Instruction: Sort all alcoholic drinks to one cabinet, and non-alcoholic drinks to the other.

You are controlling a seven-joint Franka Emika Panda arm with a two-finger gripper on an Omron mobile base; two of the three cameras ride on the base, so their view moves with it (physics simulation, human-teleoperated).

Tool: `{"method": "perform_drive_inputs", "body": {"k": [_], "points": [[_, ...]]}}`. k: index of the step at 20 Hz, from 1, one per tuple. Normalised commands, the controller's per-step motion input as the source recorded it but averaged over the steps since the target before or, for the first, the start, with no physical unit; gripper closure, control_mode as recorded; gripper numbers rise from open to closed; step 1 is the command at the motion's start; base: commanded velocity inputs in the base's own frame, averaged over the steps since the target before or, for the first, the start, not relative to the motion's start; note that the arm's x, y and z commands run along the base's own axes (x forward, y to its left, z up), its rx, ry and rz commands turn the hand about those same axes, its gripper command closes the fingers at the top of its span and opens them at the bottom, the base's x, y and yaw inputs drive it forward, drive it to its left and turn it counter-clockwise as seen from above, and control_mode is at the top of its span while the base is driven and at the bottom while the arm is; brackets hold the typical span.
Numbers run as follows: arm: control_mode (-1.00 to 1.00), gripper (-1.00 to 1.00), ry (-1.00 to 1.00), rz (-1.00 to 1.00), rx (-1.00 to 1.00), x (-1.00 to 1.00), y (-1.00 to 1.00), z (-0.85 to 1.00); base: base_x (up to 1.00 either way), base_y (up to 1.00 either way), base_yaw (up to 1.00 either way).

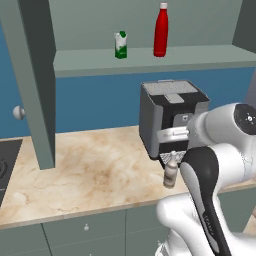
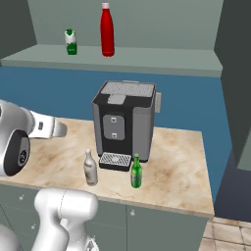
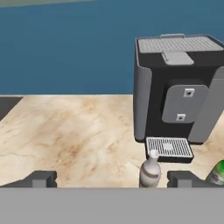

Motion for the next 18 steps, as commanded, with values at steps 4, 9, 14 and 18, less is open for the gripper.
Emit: {"method": "perform_drive_inputs", "body": {"k": [4, 9, 14, 18], "points": [[-1.0, -1.0, 0.14, 0.0, 0.0, -0.01, -0.05, -0.39, 0.0, 0.0, 0.0], [-1.0, -1.0, 0.09, 0.0, 0.0, -0.08, -0.1, -0.31, 0.0, 0.0, 0.0], [-1.0, -1.0, 0.01, -0.01, 0.0, -0.25, -0.17, -0.18, 0.0, 0.0, 0.0], [-1.0, -1.0, 0.0, -0.03, 0.0, -0.35, -0.26, -0.17, 0.0, 0.0, 0.0]]}}
